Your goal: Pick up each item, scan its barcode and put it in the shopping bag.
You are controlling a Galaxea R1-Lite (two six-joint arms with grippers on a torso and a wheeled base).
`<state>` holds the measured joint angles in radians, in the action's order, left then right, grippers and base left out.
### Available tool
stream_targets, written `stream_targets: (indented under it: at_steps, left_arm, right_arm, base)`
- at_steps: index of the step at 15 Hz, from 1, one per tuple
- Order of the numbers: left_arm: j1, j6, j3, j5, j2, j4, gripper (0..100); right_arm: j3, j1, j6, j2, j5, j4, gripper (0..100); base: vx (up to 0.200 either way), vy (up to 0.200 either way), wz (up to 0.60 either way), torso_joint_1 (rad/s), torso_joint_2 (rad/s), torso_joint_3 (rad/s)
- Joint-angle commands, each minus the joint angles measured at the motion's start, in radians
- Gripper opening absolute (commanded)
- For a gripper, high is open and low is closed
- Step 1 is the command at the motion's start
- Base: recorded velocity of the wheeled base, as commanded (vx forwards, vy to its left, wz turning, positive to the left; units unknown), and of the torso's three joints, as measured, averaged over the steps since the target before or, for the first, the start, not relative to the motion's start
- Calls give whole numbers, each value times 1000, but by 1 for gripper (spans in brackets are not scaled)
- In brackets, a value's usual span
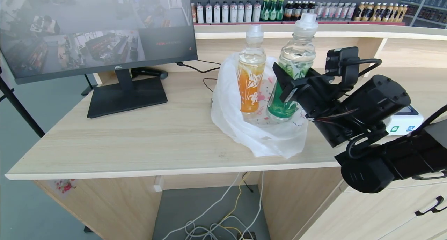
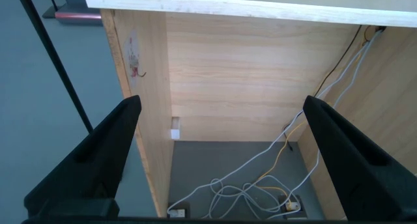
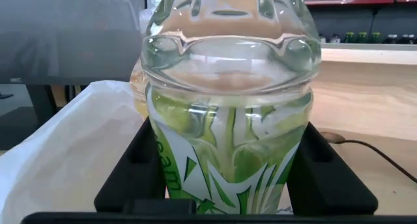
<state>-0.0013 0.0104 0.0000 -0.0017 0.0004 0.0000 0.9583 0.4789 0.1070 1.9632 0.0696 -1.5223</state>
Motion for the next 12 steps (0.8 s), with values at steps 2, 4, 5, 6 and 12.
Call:
stream_targets:
  at_steps: [2,4,5,6,12]
  left_arm:
    - [0,0,0,0,0,0,100]
    - [0,0,0,0,0,0,100]
    - [0,0,0,0,0,0,100]
    - [0,0,0,0,0,0,100]
    - [0,2,0,0,0,0,100]
  right_arm:
    - [37,-26,3,59,-1,2,0]
    - [53,-29,0,77,1,2,0]
    - [56,-36,0,88,1,2,0]
    - [65,-37,0,92,3,2,0]
    - [120,-39,2,129,6,5,0]
  base:
    - [0,0,0,0,0,0]
    - [0,0,0,0,0,0]
    - [0,0,0,0,0,0]
    - [0,0,0,0,0,0]
    - [0,0,0,0,0,0]
